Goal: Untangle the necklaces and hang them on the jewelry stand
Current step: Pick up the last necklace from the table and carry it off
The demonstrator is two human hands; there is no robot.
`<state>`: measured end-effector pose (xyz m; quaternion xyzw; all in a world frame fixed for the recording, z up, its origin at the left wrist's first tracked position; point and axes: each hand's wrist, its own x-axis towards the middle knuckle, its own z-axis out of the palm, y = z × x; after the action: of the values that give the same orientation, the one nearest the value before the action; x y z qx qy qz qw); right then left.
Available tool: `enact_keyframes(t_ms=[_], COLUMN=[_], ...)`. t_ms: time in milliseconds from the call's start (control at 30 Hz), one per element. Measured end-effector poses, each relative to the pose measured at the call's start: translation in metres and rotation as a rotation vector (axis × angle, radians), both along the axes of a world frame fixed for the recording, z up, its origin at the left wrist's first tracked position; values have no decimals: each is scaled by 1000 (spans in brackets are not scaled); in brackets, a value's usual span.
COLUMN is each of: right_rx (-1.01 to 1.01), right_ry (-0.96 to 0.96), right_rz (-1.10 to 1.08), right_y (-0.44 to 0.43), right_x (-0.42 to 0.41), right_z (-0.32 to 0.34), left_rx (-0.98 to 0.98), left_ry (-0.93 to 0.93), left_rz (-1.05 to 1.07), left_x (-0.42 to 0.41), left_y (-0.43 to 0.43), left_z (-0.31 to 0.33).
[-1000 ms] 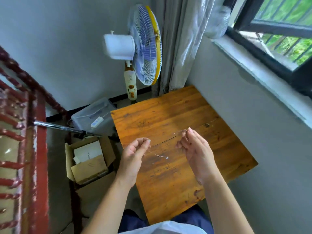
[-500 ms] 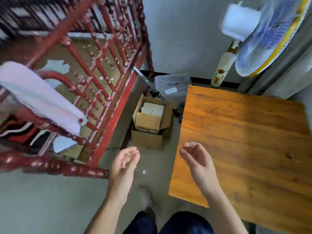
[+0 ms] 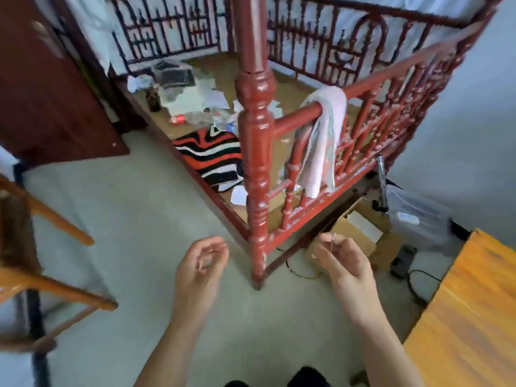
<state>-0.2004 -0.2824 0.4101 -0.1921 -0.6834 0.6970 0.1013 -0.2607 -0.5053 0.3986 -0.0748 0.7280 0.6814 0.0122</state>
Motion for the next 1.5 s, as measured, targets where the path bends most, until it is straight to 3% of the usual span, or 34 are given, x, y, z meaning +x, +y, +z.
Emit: enact_keyframes(t_ms=[333, 533, 800, 1000, 1267, 1500], right_rx=[54, 109, 84, 87, 137, 203], right_ry=[-87, -58, -186, -134, -80, -65], right_rz=[286, 458, 748, 1054, 1353, 1578], right_y=[-245, -340, -473, -594, -763, -911], right_x=[-118, -205, -383, -497, -571, -613], right_z=[-5, -9, -66, -20, -9, -6], left_rx=[12, -8, -139, -265, -135, -162], left_ry=[-15, -28, -200, -195, -189, -212], left_rz=[311, 426, 600, 806, 1189, 1267], left_x=[-54, -106, -213, -273, -311, -354], left_y=[-250, -334, -433, -521, -631, -759], left_z=[-14, -32, -61, -18, -37, -51])
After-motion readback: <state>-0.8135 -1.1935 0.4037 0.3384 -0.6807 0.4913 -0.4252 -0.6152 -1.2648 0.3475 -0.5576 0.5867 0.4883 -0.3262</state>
